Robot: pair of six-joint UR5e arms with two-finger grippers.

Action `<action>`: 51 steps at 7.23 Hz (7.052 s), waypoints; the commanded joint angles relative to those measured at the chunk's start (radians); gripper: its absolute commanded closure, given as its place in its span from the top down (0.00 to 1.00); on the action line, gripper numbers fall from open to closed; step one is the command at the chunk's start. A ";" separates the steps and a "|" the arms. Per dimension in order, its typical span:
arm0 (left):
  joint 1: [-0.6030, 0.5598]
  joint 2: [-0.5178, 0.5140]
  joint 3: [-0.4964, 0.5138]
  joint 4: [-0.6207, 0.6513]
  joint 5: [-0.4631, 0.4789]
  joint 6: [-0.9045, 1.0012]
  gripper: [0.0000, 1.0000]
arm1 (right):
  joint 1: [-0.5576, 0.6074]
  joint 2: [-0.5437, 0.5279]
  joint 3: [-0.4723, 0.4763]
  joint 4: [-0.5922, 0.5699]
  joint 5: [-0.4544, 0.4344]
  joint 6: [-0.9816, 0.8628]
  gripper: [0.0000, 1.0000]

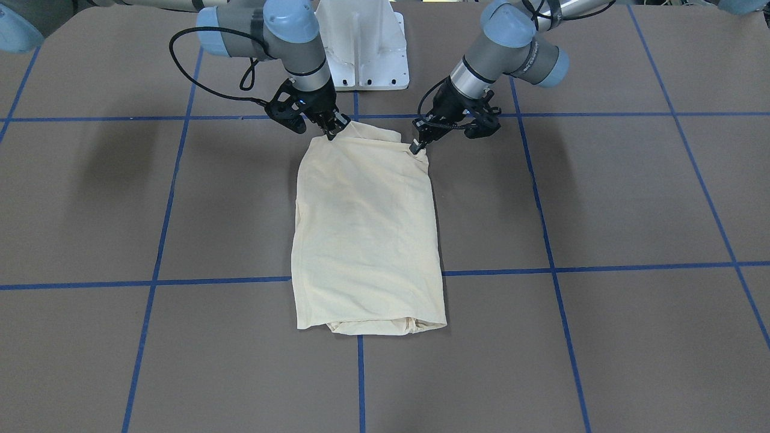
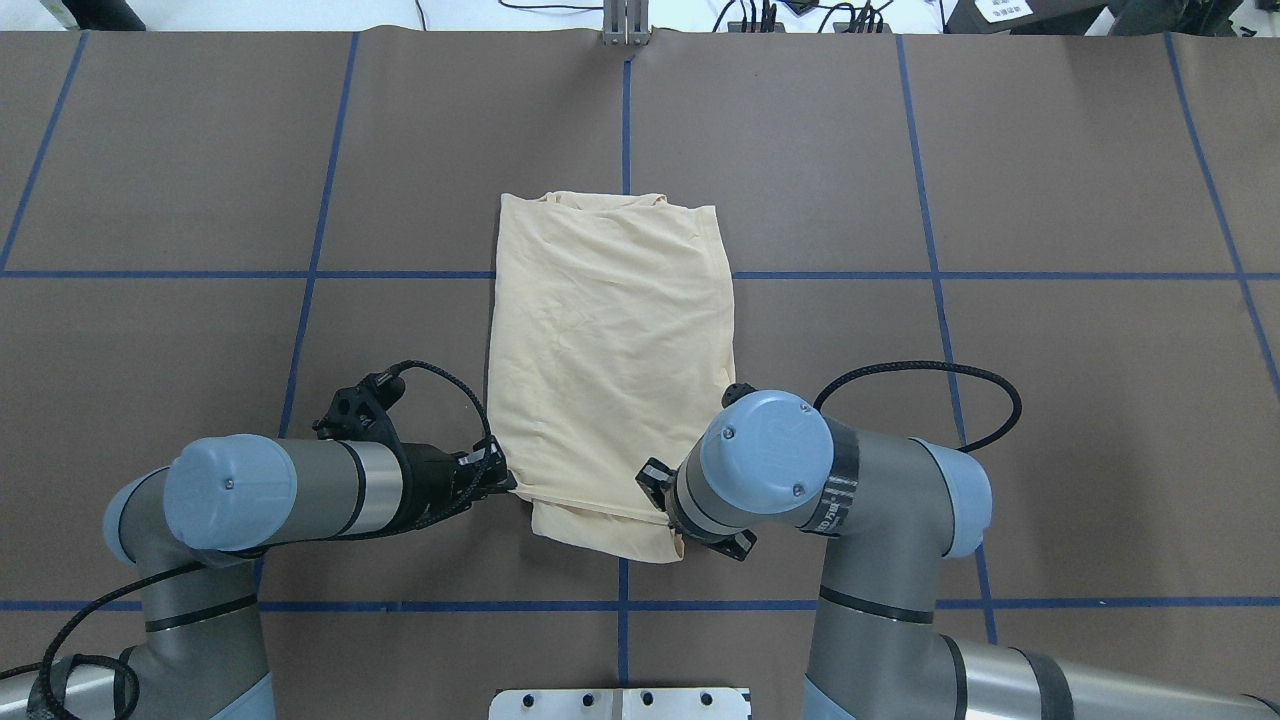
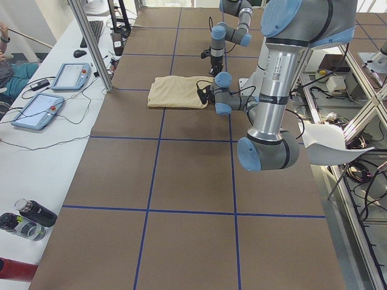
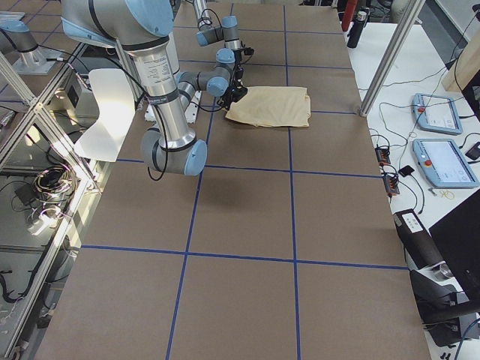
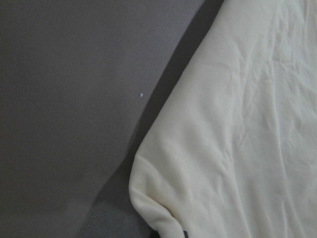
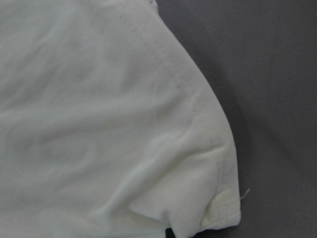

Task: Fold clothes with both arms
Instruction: 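Grip the near-end corners of the cream shirt with both grippers, then lift the near end with both grippers and fold it away from the robot, then lay the folded end down and open both grippers, then press the folded shirt with the right gripper while the left arm draws back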

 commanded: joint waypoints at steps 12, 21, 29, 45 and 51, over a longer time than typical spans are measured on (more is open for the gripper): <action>-0.265 -0.141 -0.074 0.281 -0.152 0.045 0.00 | 0.265 0.106 -0.058 0.000 0.124 -0.288 0.00; -0.387 -0.302 0.273 0.196 -0.152 0.154 0.00 | 0.362 0.301 -0.440 0.181 0.120 -0.311 0.00; -0.387 -0.354 0.391 0.111 -0.145 0.144 0.63 | 0.362 0.323 -0.522 0.252 0.113 -0.321 0.98; -0.496 -0.145 0.055 0.266 -0.233 0.358 1.00 | 0.207 0.462 -0.673 0.181 -0.172 -0.868 0.60; -0.496 -0.141 0.055 0.266 -0.230 0.358 1.00 | 0.331 0.567 -0.864 0.236 -0.163 -0.943 0.62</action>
